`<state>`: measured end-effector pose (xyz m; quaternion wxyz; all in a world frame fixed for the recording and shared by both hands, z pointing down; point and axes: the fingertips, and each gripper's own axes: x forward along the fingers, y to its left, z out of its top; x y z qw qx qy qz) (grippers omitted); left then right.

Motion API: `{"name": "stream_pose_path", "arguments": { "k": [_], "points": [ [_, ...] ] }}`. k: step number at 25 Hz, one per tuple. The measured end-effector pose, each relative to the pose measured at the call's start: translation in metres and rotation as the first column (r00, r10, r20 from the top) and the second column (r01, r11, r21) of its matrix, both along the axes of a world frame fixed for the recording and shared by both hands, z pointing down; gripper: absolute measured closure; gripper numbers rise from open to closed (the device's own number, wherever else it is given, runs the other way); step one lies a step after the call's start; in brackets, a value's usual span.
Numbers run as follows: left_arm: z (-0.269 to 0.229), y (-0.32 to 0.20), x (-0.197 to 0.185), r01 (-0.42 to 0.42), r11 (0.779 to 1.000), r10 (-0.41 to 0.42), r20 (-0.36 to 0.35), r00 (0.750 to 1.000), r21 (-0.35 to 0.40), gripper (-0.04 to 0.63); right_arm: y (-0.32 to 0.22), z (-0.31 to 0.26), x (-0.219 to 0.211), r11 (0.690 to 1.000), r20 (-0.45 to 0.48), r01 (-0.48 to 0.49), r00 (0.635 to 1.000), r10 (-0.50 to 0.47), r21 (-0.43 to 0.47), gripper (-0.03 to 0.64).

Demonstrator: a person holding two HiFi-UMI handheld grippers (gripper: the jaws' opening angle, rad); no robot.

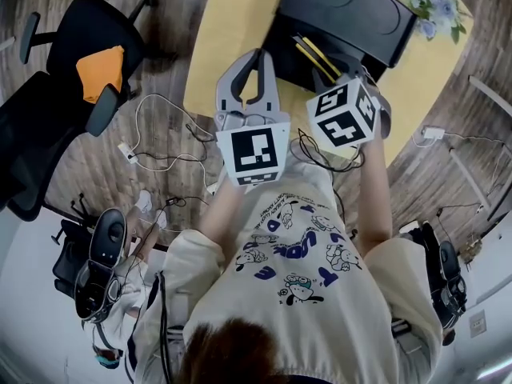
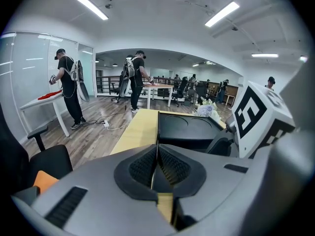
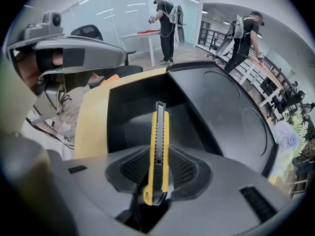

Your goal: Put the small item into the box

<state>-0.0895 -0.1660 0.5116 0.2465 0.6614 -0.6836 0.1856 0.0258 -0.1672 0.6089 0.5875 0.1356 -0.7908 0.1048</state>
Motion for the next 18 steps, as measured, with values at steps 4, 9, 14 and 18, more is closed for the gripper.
{"name": "stream_pose_path", "arguments": {
  "k": [4, 9, 14, 18],
  "points": [
    [-0.003, 0.002, -0.003, 0.013, 1.0, -0.013, -0.002, 1.0, 0.003, 0.572, -0.001, 0.005, 0.001, 1.0, -0.034, 0.014, 0.999, -0.015, -0.011, 0.486],
    [-0.001, 0.002, -0.007, 0.023, 1.0, -0.023, 0.0, 1.0, -0.002, 0.572, -0.004, 0.014, 0.002, 0.999, -0.059, 0.007, 0.998, -0.009, -0.039, 0.486],
    [-0.004, 0.006, -0.008, 0.03, 1.0, -0.03, 0.001, 1.0, 0.005, 0.572, -0.002, 0.013, 0.004, 0.998, -0.035, -0.019, 0.999, 0.017, -0.056, 0.477],
    [-0.009, 0.004, -0.01, 0.029, 0.999, -0.029, 0.001, 1.0, 0.017, 0.572, -0.005, 0.005, -0.001, 1.0, -0.008, -0.015, 1.0, 0.015, -0.02, 0.448]
  ]
}}
